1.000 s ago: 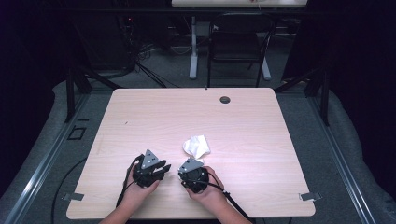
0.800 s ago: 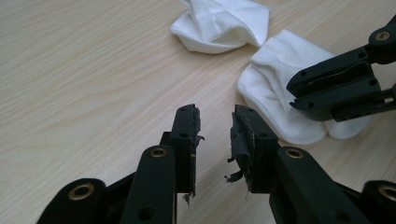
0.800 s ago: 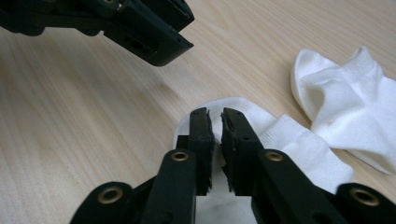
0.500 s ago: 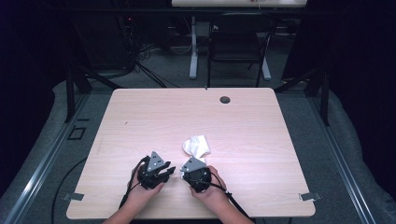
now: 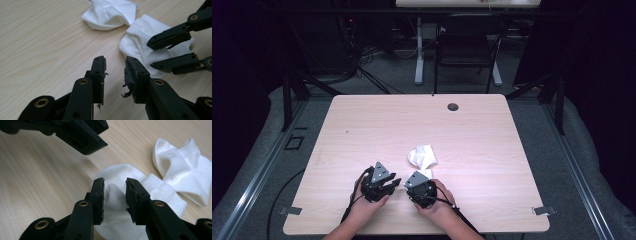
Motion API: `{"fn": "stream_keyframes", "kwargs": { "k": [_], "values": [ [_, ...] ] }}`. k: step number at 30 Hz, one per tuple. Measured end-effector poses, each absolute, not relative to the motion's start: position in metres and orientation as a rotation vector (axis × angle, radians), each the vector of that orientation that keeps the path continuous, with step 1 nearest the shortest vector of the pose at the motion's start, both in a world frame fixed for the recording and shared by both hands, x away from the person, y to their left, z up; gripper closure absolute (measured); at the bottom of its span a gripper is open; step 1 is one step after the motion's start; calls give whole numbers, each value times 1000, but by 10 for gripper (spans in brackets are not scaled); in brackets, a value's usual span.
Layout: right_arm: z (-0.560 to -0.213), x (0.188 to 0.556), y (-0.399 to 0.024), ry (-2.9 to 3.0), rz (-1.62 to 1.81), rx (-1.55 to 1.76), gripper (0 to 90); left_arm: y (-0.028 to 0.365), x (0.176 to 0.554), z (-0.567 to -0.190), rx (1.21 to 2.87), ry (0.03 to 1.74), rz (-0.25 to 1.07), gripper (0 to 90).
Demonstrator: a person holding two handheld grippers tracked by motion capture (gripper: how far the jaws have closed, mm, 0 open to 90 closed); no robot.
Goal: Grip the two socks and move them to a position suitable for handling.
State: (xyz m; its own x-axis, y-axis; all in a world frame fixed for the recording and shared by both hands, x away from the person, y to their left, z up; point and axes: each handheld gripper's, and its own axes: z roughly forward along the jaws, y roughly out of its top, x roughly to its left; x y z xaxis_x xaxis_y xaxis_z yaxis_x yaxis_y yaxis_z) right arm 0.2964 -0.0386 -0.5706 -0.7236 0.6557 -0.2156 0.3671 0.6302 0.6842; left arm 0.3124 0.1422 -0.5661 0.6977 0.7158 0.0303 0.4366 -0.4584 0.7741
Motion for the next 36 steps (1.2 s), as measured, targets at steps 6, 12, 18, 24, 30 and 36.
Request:
{"fn": "stream_keyframes", "kwargs": {
  "k": [6,12,18,24,30,36],
  "values": [
    [-566,297,-43,2405,915,881,876,140,311,-566,2120,869,449,679],
    [-557,295,-47,2377,995,939,879,138,310,-566,2114,866,441,669],
    [-545,292,-51,2345,1063,965,880,135,308,-565,2113,853,430,665],
    [-539,290,-57,2312,1118,999,880,129,306,-567,2128,829,407,699],
    [-534,289,-63,2301,1134,1002,879,120,306,-572,2161,803,411,785],
    [-529,288,-71,2280,1153,1006,879,117,307,-577,2202,787,420,878]
  ]
}}
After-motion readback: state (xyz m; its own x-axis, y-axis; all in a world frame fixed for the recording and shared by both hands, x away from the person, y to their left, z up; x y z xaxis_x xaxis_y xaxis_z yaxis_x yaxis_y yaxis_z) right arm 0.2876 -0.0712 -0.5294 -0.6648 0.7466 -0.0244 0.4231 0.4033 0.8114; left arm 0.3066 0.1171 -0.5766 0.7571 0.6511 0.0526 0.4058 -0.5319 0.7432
